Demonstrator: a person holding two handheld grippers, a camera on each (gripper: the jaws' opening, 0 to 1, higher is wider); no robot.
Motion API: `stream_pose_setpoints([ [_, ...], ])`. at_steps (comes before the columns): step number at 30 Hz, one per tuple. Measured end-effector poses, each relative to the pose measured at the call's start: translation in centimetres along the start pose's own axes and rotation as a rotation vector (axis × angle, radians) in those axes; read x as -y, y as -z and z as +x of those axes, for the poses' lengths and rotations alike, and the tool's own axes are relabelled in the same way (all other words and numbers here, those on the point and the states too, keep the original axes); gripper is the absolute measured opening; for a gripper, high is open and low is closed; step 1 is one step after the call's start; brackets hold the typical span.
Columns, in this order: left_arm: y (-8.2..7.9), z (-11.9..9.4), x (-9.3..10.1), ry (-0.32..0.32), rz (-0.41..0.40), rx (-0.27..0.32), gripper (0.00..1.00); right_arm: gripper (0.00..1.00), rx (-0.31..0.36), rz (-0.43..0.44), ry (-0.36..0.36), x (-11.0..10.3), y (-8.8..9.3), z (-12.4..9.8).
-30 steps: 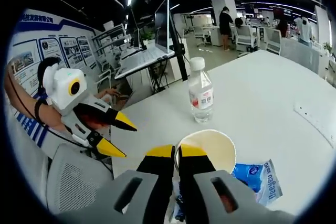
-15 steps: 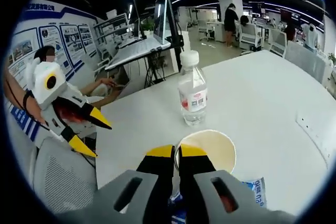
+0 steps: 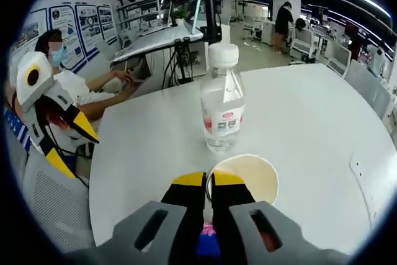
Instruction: Arrange the tabletop items into an orderly group along one side of the table until the central work area is clear of visible clutter.
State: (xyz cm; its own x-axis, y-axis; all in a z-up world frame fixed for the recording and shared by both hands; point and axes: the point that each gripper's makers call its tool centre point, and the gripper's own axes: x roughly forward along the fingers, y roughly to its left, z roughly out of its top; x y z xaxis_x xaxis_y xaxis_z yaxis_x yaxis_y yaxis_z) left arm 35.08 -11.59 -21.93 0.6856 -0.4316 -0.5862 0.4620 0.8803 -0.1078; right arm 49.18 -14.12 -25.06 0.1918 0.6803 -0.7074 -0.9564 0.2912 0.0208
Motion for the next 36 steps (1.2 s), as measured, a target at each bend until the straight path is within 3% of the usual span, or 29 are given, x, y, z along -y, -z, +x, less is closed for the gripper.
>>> stream_pose_setpoints([
  [7,-0.2,0.1,-0.2,-0.003,-0.007,0.008,0.34,0.00,-0.090,-0.164,0.028,1.1,0.4,1.4],
  [16,0.2,0.0,-0.2,-0.007,-0.016,0.005,0.34,0.00,-0.183,-0.346,0.022,0.6,0.6,2.7],
  [25,0.5,0.0,-0.5,-0.014,-0.032,0.006,0.34,0.02,-0.227,-0.432,0.008,0.3,0.6,3.3],
  [36,0.4,0.3,-0.4,-0.016,-0.037,0.007,0.34,0.06,-0.251,-0.461,0.013,0.7,1.0,3.1],
])
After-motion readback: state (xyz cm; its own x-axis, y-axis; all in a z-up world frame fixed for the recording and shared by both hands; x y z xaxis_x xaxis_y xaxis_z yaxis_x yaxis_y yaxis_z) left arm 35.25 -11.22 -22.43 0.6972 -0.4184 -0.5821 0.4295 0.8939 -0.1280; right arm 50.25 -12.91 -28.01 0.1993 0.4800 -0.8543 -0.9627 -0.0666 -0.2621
